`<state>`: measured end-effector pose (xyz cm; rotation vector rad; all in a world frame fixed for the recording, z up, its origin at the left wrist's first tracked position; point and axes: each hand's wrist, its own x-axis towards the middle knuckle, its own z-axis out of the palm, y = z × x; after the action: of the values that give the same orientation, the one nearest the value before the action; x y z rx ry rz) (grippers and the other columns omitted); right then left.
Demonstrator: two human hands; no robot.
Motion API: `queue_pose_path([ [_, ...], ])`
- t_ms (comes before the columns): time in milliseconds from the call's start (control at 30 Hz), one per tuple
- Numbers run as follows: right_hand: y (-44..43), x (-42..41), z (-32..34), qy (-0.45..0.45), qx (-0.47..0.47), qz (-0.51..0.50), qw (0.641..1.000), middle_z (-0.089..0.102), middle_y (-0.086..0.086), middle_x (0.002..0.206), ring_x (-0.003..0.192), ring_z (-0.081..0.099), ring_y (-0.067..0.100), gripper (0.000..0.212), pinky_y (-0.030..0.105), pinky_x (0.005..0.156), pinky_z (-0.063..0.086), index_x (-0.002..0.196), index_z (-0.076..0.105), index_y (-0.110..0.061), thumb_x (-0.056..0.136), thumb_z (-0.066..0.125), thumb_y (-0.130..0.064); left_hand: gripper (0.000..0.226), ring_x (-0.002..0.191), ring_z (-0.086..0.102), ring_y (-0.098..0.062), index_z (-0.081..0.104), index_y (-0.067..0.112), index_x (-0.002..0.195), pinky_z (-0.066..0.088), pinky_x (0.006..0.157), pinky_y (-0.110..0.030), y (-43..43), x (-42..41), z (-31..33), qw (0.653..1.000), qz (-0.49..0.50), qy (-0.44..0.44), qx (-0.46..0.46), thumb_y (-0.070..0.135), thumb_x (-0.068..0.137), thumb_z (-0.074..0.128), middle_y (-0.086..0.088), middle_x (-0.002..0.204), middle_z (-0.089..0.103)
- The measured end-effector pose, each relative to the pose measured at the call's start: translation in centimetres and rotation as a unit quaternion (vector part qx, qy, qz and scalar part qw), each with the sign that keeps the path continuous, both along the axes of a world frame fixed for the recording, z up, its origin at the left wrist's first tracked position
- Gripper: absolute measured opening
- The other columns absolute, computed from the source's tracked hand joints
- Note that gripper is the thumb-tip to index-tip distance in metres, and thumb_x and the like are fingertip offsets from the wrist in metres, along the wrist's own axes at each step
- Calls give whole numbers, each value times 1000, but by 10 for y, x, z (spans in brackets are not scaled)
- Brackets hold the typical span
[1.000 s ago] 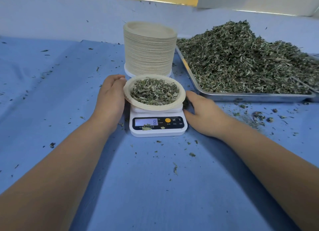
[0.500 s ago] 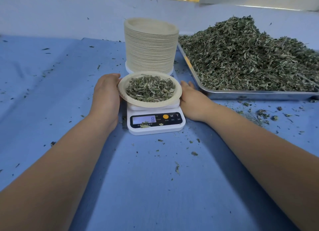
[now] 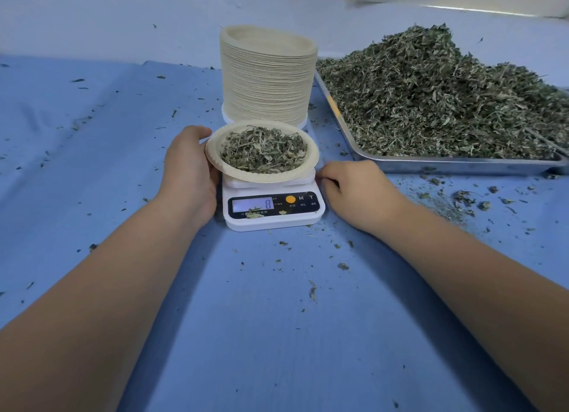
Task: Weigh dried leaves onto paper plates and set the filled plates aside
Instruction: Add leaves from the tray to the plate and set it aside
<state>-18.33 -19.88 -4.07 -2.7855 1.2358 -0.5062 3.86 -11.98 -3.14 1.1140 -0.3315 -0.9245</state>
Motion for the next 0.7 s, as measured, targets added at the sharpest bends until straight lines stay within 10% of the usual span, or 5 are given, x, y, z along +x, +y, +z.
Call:
queue_pose_path([
  [233, 13, -23, -2, -11, -14, 5, 1000, 61, 5, 82, 80, 57, 26, 27, 40, 74, 50, 85, 63, -7, 99, 49, -24, 25, 64, 51, -18, 50, 23, 72, 45, 66, -33, 0, -3, -2, 1000, -15, -25, 4, 26, 97, 50, -2, 73, 49],
  [400, 12, -23, -8, 23, 82, 41, 996, 49, 9, 140, 136, 39, 26, 40, 40, 113, 33, 143, 49, -17, 104, 42, -23, 22, 65, 47, -18, 46, 28, 65, 40, 63, -32, -2, -4, -6, 998, -27, -51, 1, 26, 86, 51, 0, 76, 46],
  [700, 13, -43, 0, -23, 1, 29, 999, 77, 2, 107, 100, 70, 22, 21, 37, 93, 53, 113, 77, -16, 97, 63, -16, 47, 54, 55, -13, 58, 24, 46, 43, 60, -28, -3, -2, -9, 997, -37, -62, -3, 27, 93, 49, 3, 66, 54],
])
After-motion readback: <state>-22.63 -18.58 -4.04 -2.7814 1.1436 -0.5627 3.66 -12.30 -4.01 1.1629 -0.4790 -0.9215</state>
